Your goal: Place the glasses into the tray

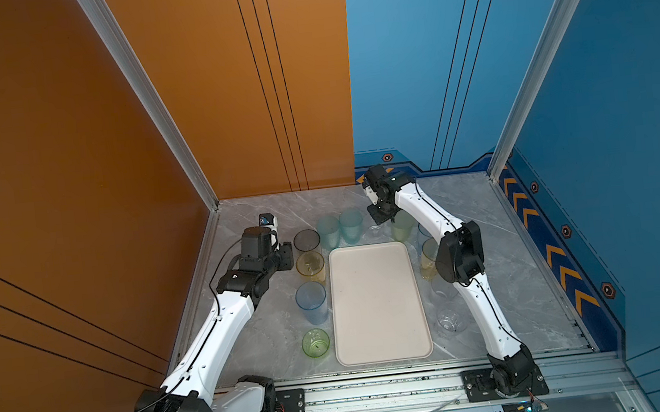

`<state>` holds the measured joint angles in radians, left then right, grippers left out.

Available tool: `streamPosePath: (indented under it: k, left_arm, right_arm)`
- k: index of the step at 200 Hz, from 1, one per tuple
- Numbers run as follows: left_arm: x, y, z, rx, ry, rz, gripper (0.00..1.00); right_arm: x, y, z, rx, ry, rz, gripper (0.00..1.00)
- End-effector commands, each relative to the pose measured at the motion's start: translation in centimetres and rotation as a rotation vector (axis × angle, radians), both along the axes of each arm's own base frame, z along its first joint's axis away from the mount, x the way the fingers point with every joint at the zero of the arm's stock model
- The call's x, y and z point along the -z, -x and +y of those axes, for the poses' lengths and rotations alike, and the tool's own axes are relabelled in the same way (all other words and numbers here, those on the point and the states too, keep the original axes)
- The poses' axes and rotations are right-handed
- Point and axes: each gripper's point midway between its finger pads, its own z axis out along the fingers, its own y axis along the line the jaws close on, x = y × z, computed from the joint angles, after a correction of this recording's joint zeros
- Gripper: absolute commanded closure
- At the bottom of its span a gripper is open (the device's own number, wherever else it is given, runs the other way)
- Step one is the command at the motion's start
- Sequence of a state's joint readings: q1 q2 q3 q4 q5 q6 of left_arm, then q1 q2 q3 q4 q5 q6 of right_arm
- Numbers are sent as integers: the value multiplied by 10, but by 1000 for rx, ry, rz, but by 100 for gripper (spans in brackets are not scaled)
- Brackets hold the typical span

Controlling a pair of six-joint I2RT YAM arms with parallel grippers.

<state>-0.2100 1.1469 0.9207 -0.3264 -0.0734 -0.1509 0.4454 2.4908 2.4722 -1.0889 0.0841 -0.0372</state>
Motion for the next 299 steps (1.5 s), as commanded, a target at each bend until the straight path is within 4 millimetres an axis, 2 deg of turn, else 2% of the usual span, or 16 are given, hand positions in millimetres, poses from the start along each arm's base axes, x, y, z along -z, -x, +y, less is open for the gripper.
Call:
streamPosePath:
  k: [1,45,77,93,101,106,123,167,185,192,198,224,230,233,240,299]
  left_arm:
    - [-6,-2,-2,6,-5,-12,44]
    - [-7,-1,0,-2,-21,-17,43]
    - [-9,0,3,-17,-36,-21,43]
    - [-10,1,4,-24,-42,-25,43]
    - [-10,1,5,-29,-45,-27,43]
    - [-11,1,5,-32,-46,-30,43]
    - [-12,0,7,-40,-49,-33,43]
    - [-15,-1,3,-31,-37,-36,43]
    - [-16,0,3,-28,-35,-38,43]
    - [-16,0,2,-27,-35,-36,43]
    - [-16,0,2,-26,-36,-38,43]
    - [-17,1,2,-25,-36,-41,43]
    - [-17,1,2,-25,-37,-40,43]
    - [-17,1,2,-24,-36,-41,43]
    - [-17,2,2,-23,-36,-40,43]
    - [-18,5,3,-22,-50,-43,43]
  right_arm:
    - [-45,1,-4,15,-21,-81,98]
    - [-78,7,-9,37,-33,-149,98]
    - [-115,18,-21,66,-32,-219,99]
    - [-134,31,-22,60,-48,-248,99]
    - [-135,39,-19,47,-48,-241,98]
    - [-150,47,-18,36,-59,-262,98]
    - [-156,69,-5,-20,-56,-253,98]
    - [-134,116,38,-136,-34,-174,98]
    - [-119,127,56,-171,-23,-144,98]
    - [-113,126,57,-167,-15,-136,98]
    - [-108,135,73,-199,-16,-129,98]
    - [-86,139,95,-222,-23,-91,98]
    - [-87,140,99,-224,-36,-94,98]
    - [-73,138,103,-226,-26,-72,98]
    - [-66,137,108,-224,-31,-60,98]
    - [-31,121,129,-189,-65,-23,98]
